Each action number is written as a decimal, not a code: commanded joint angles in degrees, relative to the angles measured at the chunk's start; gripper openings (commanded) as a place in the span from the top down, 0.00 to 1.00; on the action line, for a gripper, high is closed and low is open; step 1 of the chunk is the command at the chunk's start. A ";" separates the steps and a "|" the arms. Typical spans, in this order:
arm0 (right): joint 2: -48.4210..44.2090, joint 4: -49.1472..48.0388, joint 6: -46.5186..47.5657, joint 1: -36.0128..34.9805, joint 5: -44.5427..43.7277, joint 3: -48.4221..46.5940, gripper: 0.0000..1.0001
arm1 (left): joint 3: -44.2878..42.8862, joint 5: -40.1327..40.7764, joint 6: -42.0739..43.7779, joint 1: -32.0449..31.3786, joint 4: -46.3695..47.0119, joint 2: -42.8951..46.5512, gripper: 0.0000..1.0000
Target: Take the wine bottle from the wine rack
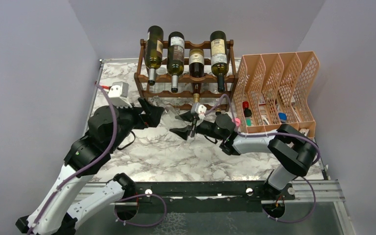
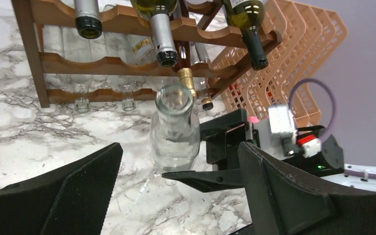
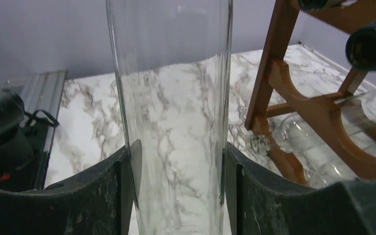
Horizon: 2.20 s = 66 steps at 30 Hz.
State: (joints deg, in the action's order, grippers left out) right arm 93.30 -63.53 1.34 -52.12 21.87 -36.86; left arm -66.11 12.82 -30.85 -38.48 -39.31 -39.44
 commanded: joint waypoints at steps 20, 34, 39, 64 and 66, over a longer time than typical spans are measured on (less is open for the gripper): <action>-0.03 -0.38 -8.91 -0.34 -1.32 -5.67 0.96 | 1.54 4.89 2.06 -0.02 14.87 -13.24 0.37; 1.49 -2.87 -12.00 -0.35 -0.99 -5.41 0.95 | 0.78 6.78 3.05 -0.02 15.90 -14.63 0.54; 1.32 -1.35 -11.94 -0.44 -0.86 -5.82 0.93 | 0.46 7.19 4.30 0.00 15.93 -16.20 0.61; -20.86 36.70 -3.91 -0.31 -10.72 0.20 0.00 | 2.92 21.53 13.67 0.91 11.81 -12.32 1.00; -23.49 41.33 -3.42 -0.35 -11.95 -0.06 0.00 | 2.31 21.52 16.54 2.61 11.17 -13.73 1.00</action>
State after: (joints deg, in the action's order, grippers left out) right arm 74.46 -34.35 -4.38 -52.18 14.37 -37.10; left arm -63.24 29.47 -19.05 -38.06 -29.41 -52.66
